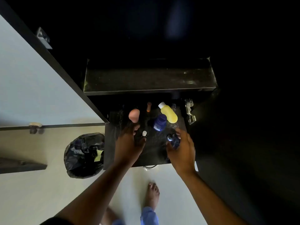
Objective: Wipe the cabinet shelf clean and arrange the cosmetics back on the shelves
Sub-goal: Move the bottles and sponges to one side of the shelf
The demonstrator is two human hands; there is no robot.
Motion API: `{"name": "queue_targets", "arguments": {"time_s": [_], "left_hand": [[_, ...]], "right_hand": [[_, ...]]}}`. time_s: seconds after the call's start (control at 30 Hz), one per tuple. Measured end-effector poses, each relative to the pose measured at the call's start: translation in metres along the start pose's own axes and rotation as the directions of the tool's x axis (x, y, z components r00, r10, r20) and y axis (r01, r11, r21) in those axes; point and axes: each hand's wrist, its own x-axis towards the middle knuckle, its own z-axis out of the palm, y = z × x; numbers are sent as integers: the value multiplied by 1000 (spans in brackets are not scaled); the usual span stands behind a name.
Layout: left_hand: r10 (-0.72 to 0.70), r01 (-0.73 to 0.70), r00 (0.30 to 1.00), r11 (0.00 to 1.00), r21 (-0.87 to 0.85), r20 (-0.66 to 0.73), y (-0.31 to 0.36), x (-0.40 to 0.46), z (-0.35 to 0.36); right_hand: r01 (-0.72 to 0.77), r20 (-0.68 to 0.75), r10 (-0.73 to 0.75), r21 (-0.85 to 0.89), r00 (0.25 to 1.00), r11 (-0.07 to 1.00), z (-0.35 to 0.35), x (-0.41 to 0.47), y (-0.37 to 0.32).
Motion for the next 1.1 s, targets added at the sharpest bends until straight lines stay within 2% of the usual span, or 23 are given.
{"name": "queue_targets", "arguments": {"time_s": [0.2, 0.53, 0.77, 1.1], "left_hand": [[15, -14, 1000, 999, -29, 22, -9, 14, 20], [80, -79, 996, 997, 16, -47, -30, 17, 32], [62, -61, 982, 998, 12, -179, -52, 18, 1], [23, -8, 956, 999, 51, -294, -79, 39, -29]], "right_hand": [[-7, 9, 7, -20, 1000, 1000, 20, 14, 17], [34, -111, -34, 1, 993, 999, 46, 8, 31], [202, 52, -202, -7, 978, 979, 89, -13, -11], [386, 76, -386, 14, 919, 922, 147, 16, -58]]}}
